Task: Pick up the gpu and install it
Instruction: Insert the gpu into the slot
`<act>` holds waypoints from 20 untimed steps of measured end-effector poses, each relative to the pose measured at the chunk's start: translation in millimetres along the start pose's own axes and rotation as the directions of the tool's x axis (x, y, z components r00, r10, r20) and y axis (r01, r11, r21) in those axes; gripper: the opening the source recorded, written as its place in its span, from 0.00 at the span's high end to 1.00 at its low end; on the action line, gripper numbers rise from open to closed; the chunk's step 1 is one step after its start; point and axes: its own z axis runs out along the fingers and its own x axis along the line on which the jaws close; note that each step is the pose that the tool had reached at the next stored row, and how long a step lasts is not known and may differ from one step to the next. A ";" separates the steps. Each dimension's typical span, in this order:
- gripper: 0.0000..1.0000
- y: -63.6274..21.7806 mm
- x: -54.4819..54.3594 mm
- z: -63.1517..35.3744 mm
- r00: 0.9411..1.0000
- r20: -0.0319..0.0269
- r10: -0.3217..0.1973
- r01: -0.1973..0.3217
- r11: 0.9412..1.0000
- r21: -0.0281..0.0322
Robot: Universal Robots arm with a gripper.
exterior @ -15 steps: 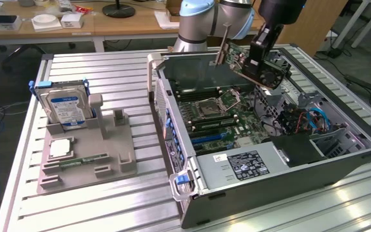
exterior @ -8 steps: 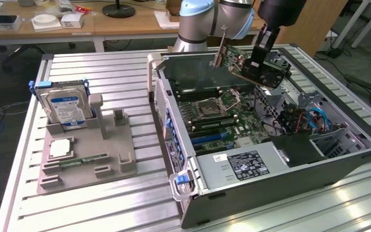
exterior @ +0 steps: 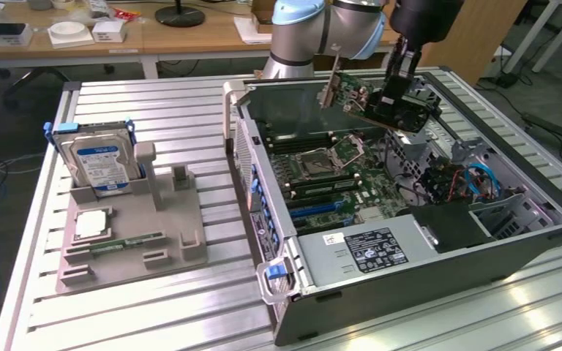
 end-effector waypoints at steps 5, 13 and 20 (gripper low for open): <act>0.73 0.0 0.0 2.3 0.996 -0.002 -0.091 0.091 0.996 -0.001; 0.73 -0.1 0.1 5.1 0.972 -0.004 -0.234 0.234 0.972 -0.003; 0.73 -0.2 0.0 6.1 0.947 -0.004 -0.321 0.321 0.947 0.000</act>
